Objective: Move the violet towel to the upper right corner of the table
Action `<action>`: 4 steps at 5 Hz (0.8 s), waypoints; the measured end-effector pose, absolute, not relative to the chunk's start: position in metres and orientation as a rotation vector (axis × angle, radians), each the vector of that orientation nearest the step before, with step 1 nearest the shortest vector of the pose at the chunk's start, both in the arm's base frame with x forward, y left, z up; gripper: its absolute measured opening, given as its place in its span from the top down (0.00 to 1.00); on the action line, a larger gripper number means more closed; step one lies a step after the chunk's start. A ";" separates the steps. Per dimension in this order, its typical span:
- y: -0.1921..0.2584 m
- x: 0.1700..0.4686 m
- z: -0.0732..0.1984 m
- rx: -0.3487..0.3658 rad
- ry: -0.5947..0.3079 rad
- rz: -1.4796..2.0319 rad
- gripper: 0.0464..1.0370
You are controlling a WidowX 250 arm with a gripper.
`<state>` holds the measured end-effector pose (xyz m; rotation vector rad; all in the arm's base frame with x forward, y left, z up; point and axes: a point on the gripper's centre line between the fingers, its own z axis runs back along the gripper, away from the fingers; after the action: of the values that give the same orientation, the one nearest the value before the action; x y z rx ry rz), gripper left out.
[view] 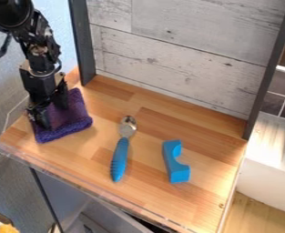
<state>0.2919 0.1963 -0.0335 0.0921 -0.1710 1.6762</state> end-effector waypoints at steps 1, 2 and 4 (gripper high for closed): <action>0.194 0.294 -0.036 0.075 -0.165 1.697 0.04; 0.185 0.302 -0.037 0.074 -0.167 1.670 0.04; 0.142 0.332 -0.034 0.005 -0.171 1.590 0.04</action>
<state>0.3324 0.1419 -0.0341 0.0048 -0.1706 1.5904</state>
